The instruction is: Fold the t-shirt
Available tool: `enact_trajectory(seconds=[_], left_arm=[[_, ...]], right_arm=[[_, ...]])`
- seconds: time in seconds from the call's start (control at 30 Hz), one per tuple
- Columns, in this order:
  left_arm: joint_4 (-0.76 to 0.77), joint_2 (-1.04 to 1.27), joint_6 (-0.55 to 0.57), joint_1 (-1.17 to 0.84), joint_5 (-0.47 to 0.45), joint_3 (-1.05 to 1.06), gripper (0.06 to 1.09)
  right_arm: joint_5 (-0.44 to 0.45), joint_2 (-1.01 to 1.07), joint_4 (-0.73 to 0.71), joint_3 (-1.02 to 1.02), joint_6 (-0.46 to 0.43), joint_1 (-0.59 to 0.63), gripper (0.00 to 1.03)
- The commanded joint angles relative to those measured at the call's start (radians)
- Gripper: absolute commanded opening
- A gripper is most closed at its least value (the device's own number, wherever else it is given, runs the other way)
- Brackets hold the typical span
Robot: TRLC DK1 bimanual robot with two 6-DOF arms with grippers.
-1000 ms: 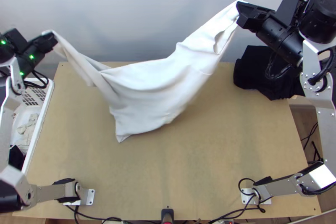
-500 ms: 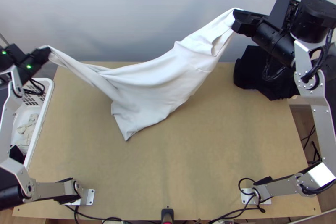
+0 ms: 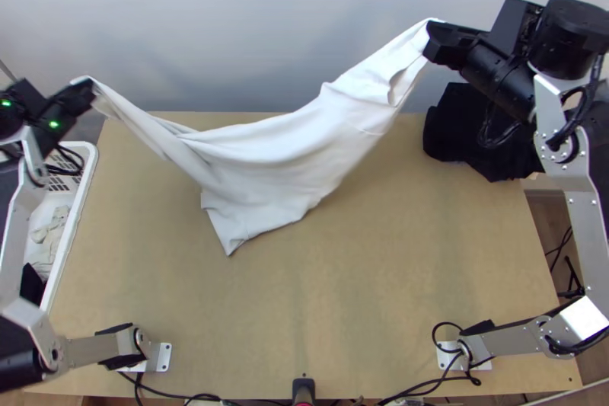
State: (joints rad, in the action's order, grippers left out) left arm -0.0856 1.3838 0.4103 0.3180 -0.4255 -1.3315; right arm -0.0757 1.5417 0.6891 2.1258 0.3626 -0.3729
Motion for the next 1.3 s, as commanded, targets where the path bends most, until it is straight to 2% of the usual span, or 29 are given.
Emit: enact_trajectory(seconds=[0.0,0.03,0.1,0.13,0.17,0.27,0.37,0.5,0.6,0.73,0.9,1.1,1.27], left_arm=[[0.106,0.236,-0.051,-0.013,0.019,0.077,0.39],[0.109,0.290,-0.057,-0.013,0.036,0.054,0.50],[0.118,0.357,-0.064,-0.008,0.070,0.018,0.83],[0.119,0.379,-0.064,-0.005,0.094,0.005,0.92],[0.118,0.399,-0.064,0.001,0.102,-0.012,0.95],[0.099,0.409,-0.061,0.016,0.123,-0.032,0.99],[0.063,0.368,-0.094,0.024,0.123,-0.014,0.99],[0.004,0.288,-0.122,0.055,0.088,0.022,0.99],[-0.011,0.198,-0.183,0.067,0.057,0.091,0.99],[-0.008,0.057,-0.281,0.067,0.051,0.201,0.99],[-0.009,-0.065,-0.364,0.081,0.051,0.292,0.99],[-0.002,-0.118,-0.409,0.096,0.051,0.376,0.99],[-0.013,-0.158,-0.415,0.081,0.051,0.417,0.99]], right_arm=[[0.001,0.001,0.000,-0.029,0.001,-0.006,0.03],[0.002,0.001,0.000,-0.030,-0.001,-0.006,0.03],[0.002,0.000,0.000,-0.033,-0.001,-0.008,0.03],[0.002,0.000,0.000,-0.036,-0.002,-0.008,0.03],[0.002,0.000,0.000,-0.041,-0.002,-0.009,0.03],[0.002,-0.003,0.004,-0.055,-0.002,-0.011,0.03],[0.002,-0.005,0.007,-0.079,-0.011,-0.009,0.03],[0.001,-0.008,0.007,-0.181,-0.022,0.006,0.03],[0.002,-0.006,0.000,-0.276,-0.028,0.008,0.03],[0.001,0.035,-0.106,-0.340,-0.030,0.008,0.03],[0.001,0.239,-0.149,-0.185,-0.109,0.043,0.03],[0.001,0.557,-0.134,0.178,-0.108,0.071,0.03],[0.017,0.667,-0.243,0.197,-0.105,0.055,0.03]])
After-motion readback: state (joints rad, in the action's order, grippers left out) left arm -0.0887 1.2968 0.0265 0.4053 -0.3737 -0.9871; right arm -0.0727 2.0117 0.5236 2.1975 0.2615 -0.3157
